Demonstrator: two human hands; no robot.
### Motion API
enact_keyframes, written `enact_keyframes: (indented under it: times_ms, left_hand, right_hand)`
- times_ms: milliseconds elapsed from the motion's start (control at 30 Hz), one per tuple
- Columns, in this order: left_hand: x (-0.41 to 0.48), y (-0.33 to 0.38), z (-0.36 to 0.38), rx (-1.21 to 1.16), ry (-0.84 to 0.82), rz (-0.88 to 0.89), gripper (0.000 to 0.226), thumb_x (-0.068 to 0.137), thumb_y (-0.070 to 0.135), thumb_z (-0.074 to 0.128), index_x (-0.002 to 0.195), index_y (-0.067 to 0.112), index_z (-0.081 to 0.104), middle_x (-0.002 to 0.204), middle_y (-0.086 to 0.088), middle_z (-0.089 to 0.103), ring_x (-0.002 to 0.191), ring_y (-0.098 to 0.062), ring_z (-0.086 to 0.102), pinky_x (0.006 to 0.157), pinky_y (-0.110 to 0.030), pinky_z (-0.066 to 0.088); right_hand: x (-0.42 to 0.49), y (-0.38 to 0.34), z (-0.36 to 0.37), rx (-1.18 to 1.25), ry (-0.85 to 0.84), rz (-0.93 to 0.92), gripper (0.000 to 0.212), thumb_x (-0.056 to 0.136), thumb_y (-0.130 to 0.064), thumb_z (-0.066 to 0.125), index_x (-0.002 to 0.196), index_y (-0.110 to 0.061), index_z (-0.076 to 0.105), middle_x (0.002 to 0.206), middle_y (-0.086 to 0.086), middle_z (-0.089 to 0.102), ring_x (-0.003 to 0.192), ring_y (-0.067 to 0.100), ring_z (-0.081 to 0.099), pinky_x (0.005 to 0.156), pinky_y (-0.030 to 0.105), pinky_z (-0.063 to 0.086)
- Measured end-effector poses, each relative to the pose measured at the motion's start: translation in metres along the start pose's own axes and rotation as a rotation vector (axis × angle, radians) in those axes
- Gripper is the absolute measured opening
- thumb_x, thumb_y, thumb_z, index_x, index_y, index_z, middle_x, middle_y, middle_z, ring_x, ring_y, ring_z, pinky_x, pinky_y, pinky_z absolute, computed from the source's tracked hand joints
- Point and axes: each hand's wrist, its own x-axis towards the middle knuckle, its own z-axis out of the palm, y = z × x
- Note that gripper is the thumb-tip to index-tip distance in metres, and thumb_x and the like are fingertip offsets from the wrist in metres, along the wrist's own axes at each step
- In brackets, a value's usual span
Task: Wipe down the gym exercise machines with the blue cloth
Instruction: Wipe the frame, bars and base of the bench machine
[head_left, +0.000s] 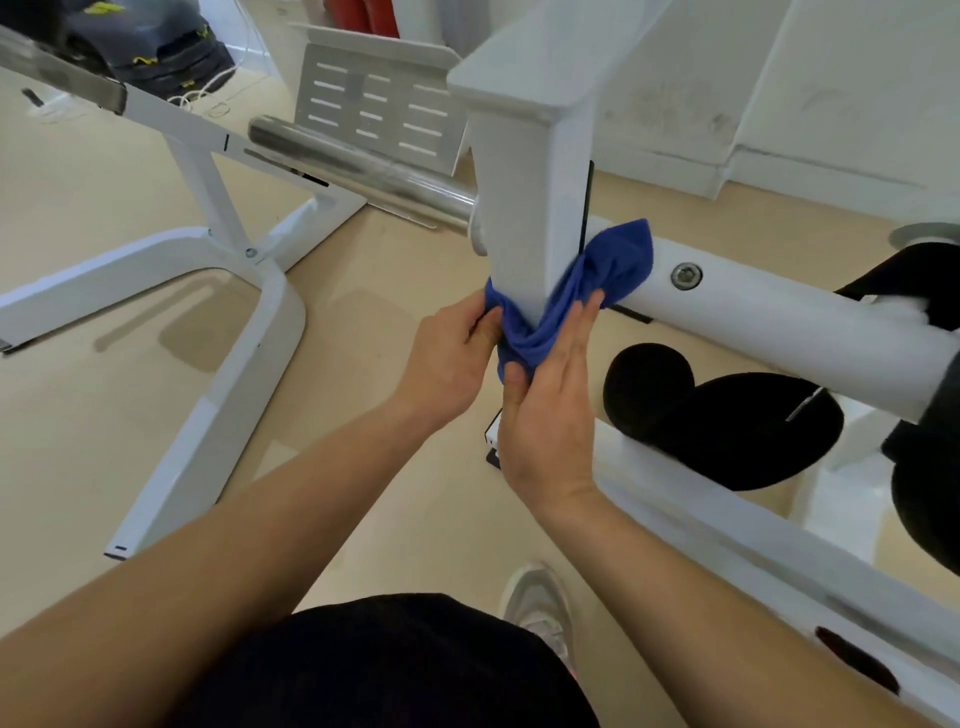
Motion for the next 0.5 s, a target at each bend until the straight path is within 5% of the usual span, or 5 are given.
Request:
enact_keyframes:
  times_ms: [200,333,500]
  left_hand:
    - [-0.005,-0.015,0.009,0.026,-0.067,-0.029,0.019,0.103,0.018,0.046,0.093,0.018,0.063,0.087,0.002,0.071,0.08,-0.017,0.06,0.075,-0.033,0.049]
    - [-0.005,-0.022,0.009,0.007,-0.171,-0.119,0.025,0.1,0.035,0.044,0.097,0.023,0.066,0.093,0.002,0.072,0.094,-0.026,0.066,0.088,-0.044,0.054]
    - [-0.008,-0.007,0.007,0.014,-0.007,0.032,0.019,0.103,0.019,0.047,0.092,0.018,0.062,0.079,0.011,0.066,0.072,-0.004,0.056,0.066,-0.015,0.043]
  right_hand:
    - [-0.028,0.033,0.003,-0.134,-0.137,0.248,0.056,0.104,-0.031,0.035,0.156,-0.016,0.019,0.159,0.0,0.031,0.133,0.021,0.043,0.088,0.019,0.034]
    - [-0.009,0.017,-0.004,-0.05,-0.075,0.277,0.045,0.105,-0.029,0.035,0.147,-0.014,0.036,0.137,0.003,0.053,0.113,0.021,0.055,0.084,0.026,0.042]
    - [0.006,0.003,-0.004,0.0,0.005,0.3,0.039,0.105,-0.029,0.036,0.139,-0.012,0.044,0.13,0.003,0.059,0.111,0.021,0.058,0.089,0.033,0.047]
